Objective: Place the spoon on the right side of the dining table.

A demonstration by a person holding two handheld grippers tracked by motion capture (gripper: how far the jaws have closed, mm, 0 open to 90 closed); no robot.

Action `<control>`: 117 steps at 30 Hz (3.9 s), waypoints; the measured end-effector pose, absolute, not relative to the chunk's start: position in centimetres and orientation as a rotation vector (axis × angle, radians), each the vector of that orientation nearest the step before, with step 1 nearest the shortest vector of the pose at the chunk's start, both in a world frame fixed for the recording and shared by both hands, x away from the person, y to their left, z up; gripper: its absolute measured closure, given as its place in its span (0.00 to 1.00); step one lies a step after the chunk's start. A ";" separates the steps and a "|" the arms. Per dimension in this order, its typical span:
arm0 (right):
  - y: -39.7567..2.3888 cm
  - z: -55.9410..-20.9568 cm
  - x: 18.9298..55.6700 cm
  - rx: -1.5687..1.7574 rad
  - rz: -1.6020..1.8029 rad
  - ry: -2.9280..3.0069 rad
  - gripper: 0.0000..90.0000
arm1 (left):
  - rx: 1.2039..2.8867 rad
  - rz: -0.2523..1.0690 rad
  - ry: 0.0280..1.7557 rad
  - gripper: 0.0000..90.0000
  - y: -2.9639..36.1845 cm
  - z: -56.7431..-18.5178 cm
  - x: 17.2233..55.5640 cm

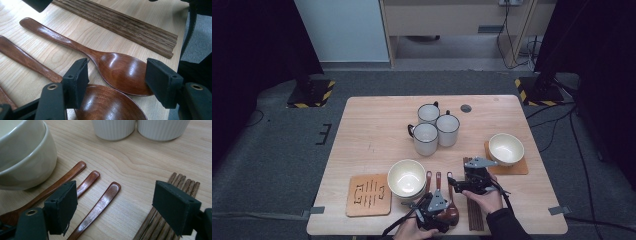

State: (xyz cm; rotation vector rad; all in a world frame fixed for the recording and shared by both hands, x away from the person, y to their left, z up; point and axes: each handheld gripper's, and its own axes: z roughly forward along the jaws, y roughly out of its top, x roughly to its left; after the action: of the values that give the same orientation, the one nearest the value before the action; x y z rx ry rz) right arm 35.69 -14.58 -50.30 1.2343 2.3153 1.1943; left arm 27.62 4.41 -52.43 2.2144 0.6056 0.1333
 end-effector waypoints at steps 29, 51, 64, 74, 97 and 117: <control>-13.4 -51.7 35.9 1.248 1.176 2.419 0.26 | 2.251 0.172 0.557 0.35 3.9 -53.0 27.3; -13.2 -52.3 36.3 1.283 1.130 2.521 0.53 | 2.250 0.170 0.553 0.35 4.0 -53.0 27.2; -13.1 -51.5 36.1 1.263 1.156 2.534 0.64 | 2.253 0.167 0.548 0.34 4.0 -53.1 27.2; -13.0 -50.6 35.8 1.224 1.238 2.539 0.68 | 2.252 0.163 0.550 0.34 4.0 -53.1 27.2; -13.6 -48.8 35.2 1.201 1.365 2.515 0.74 | 2.240 0.156 0.586 0.35 4.1 -53.0 27.4; -14.7 -47.1 34.1 1.161 1.509 2.469 0.80 | 2.229 0.153 0.618 0.35 4.3 -52.9 27.6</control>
State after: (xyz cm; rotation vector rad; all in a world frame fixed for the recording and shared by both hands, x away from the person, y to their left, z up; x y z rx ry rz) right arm 34.12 -14.69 -47.05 1.1612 2.4689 1.5095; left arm 27.59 4.31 -52.93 2.2290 0.6176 0.1527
